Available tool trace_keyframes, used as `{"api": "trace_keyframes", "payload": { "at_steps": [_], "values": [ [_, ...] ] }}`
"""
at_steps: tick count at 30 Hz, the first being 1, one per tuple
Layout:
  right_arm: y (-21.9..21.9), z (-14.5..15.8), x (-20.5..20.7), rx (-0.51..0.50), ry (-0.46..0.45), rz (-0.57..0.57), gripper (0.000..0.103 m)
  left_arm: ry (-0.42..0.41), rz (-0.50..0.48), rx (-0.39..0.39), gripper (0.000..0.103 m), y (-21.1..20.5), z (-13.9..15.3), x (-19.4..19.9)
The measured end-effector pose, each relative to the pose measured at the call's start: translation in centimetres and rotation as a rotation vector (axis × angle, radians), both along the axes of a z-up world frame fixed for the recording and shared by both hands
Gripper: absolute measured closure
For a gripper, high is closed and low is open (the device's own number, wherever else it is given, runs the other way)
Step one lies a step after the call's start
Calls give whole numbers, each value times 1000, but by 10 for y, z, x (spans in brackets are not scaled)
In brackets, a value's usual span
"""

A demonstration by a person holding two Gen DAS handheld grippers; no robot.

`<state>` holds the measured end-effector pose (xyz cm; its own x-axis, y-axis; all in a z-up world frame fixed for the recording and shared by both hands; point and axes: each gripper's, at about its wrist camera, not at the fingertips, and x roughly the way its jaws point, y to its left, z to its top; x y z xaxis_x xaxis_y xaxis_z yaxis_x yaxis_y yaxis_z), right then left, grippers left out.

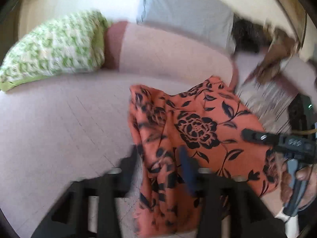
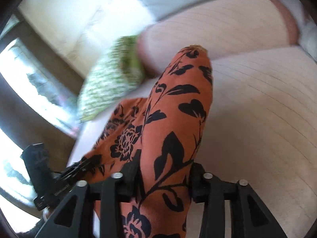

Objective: Fold small clothes

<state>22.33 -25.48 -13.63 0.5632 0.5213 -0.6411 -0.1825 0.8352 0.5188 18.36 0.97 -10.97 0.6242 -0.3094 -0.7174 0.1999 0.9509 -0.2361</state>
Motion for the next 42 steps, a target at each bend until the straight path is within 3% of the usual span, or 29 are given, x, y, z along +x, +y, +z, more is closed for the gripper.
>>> {"api": "trace_keyframes", "payload": {
  "at_steps": [1,2,3,6,9,12,15,16,17,19,21,24,26,30,33,42],
  "values": [
    [-2,-16,4,-16,42,-22,22,110,19,39,34,-4,-28,11],
    [-9,-36,6,-53,106,-58,19,161,29,45,34,-4,-40,14],
    [-15,-55,4,-120,175,-111,19,199,31,3,34,1,-49,11],
    [-29,-54,-19,-93,116,-141,19,122,42,7,34,6,-29,-8],
    [-26,-14,-34,-137,-24,-168,19,37,31,34,33,3,0,-19],
    [-7,18,-37,-52,-106,-97,17,16,46,83,33,-5,6,-18],
    [12,-7,-33,-29,-50,-16,11,45,62,132,33,-7,1,-17],
    [18,-39,-23,-57,68,7,10,52,71,141,33,-8,1,-18],
    [17,-55,-21,-86,112,16,10,53,75,145,33,-8,3,-21],
    [32,-36,-34,-188,-3,17,10,41,81,161,31,-2,10,-36],
    [41,-9,-42,-229,-22,18,10,12,119,183,20,2,20,-44],
    [44,26,-58,-325,-91,-59,10,-20,144,190,20,5,37,-59],
    [41,44,-84,-391,-123,-116,0,-38,160,199,17,7,48,-73],
    [46,51,-123,-517,-101,-154,0,-38,192,215,15,8,59,-93],
    [45,55,-153,-542,-82,-171,0,-21,209,209,15,8,65,-110],
    [50,74,-198,-637,-114,-220,0,-81,173,197,6,-12,96,-151]
  ]
}}
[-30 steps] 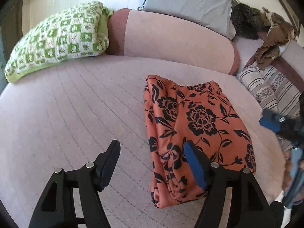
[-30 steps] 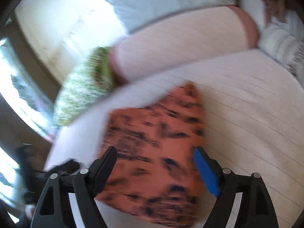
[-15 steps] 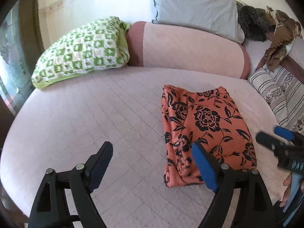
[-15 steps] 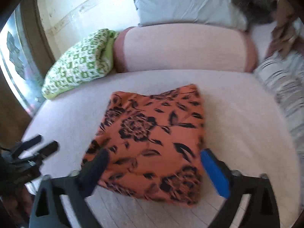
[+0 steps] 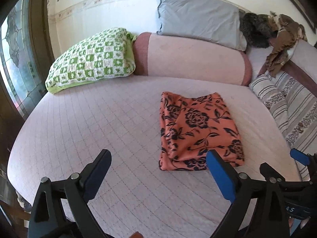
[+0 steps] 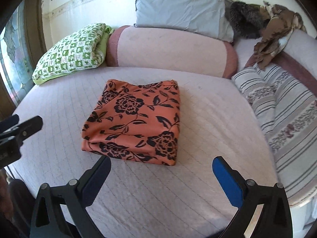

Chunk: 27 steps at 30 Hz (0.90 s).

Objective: Fold small clothes

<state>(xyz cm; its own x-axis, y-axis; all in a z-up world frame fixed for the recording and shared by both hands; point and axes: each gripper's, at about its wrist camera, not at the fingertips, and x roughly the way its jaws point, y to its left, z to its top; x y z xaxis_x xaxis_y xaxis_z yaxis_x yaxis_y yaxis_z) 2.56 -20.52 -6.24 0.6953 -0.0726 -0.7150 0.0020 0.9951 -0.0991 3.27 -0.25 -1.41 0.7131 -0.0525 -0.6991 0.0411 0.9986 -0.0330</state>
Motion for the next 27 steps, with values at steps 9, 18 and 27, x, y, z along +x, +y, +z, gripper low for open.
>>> {"api": "trace_keyframes", "payload": {
  "at_steps": [9,18,27],
  "values": [
    [-7,8,-5,15,-13,-10,0,-28,-1,38,5,-16,10,-7],
    [-11,12,-1,0,-26,-15,0,-31,-11,61,5,-24,8,-3],
    [-12,12,10,6,-38,-36,0,-18,9,64,5,-21,3,5]
  ]
}}
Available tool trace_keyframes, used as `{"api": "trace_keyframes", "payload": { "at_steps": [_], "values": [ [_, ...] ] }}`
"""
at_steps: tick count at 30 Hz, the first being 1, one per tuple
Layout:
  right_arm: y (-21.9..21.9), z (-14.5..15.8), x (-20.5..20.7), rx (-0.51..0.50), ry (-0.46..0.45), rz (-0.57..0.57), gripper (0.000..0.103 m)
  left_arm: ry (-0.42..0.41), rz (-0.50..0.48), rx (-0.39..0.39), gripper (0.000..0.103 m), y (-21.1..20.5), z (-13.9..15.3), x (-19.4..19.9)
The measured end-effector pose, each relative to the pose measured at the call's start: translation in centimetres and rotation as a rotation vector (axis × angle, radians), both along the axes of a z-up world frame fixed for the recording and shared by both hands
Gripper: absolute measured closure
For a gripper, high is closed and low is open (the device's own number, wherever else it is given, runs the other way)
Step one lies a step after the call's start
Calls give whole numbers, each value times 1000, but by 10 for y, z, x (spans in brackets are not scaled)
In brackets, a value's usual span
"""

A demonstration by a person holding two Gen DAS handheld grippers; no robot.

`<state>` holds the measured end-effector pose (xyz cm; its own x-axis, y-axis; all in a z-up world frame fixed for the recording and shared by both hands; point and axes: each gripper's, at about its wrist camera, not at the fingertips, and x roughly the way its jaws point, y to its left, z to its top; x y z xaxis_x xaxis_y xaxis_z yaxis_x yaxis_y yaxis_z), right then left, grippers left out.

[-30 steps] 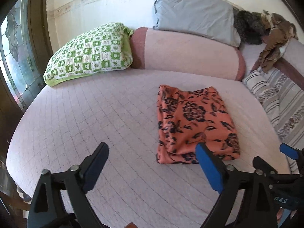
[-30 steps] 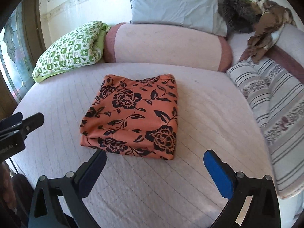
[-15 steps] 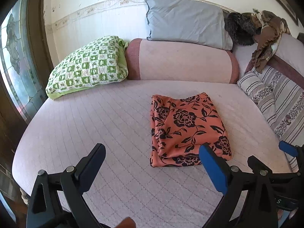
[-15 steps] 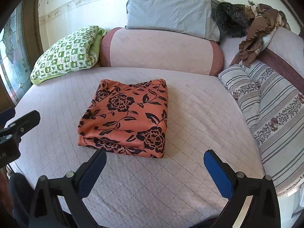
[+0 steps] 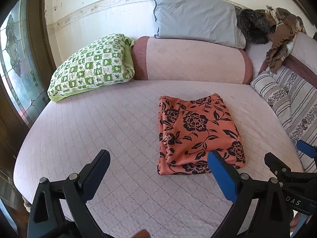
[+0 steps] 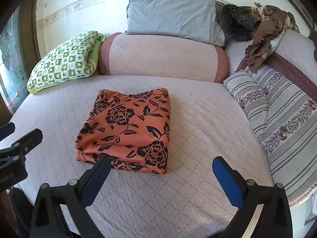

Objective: Fold small clothes

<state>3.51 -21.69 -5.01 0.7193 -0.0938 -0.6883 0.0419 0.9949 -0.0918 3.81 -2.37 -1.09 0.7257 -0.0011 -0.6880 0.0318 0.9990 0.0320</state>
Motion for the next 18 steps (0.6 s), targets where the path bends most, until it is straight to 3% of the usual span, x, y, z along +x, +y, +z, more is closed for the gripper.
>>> {"api": "trace_keyframes", "payload": {
  "at_steps": [9,18],
  "values": [
    [4,2,8,-5,-10,8,0,-6,-15,11,5,-4,1,8],
    [6,4,16,-17,-16,12,0,-65,-30,21,2,-10,6,8]
  ]
}}
